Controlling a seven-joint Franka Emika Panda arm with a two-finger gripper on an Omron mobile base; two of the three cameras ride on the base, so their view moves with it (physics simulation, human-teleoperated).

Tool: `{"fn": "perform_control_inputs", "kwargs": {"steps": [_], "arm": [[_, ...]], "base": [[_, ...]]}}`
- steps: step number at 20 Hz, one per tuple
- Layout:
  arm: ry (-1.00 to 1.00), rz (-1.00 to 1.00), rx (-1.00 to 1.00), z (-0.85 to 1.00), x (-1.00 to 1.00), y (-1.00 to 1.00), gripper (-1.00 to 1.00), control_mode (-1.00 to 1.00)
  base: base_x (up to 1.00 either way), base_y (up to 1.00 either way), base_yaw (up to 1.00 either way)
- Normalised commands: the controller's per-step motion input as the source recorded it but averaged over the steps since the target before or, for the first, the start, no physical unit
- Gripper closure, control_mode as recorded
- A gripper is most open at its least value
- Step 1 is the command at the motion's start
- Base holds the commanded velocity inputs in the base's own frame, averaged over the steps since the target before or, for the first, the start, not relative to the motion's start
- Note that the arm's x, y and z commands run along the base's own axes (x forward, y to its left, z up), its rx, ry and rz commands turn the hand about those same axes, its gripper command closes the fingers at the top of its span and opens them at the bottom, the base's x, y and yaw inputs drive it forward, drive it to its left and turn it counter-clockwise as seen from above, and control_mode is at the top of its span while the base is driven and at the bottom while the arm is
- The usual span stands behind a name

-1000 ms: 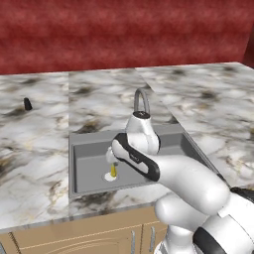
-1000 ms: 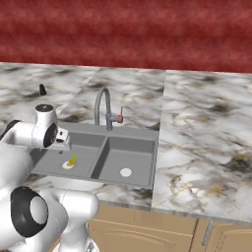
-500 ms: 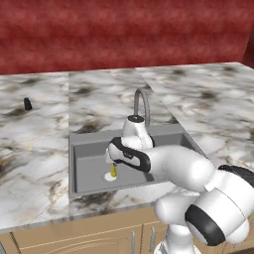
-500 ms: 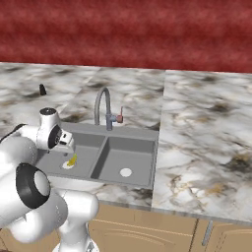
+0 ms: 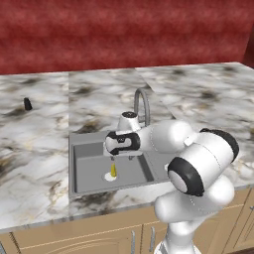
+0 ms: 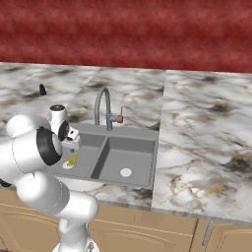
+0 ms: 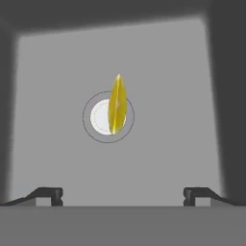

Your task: Turn on the sink faucet. Then move the lemon wedge from the counter to the sink. Turn off the sink. Move the vegetable from the sink to the pot next to the stove. Finally move the pot to the front left burner.

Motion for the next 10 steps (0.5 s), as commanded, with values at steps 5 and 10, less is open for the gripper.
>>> {"fn": "perform_control_inputs", "kwargs": {"steps": [5,10], "arm": [[0.06,-0.06,-0.06,-0.34,0.44,0.08,-1.00,-1.00],[0.03,-0.07,-0.06,-0.46,0.32,0.15,-1.00,-1.00]], "base": [[0.00,0.00,0.00],[0.00,0.00,0.00]]}}
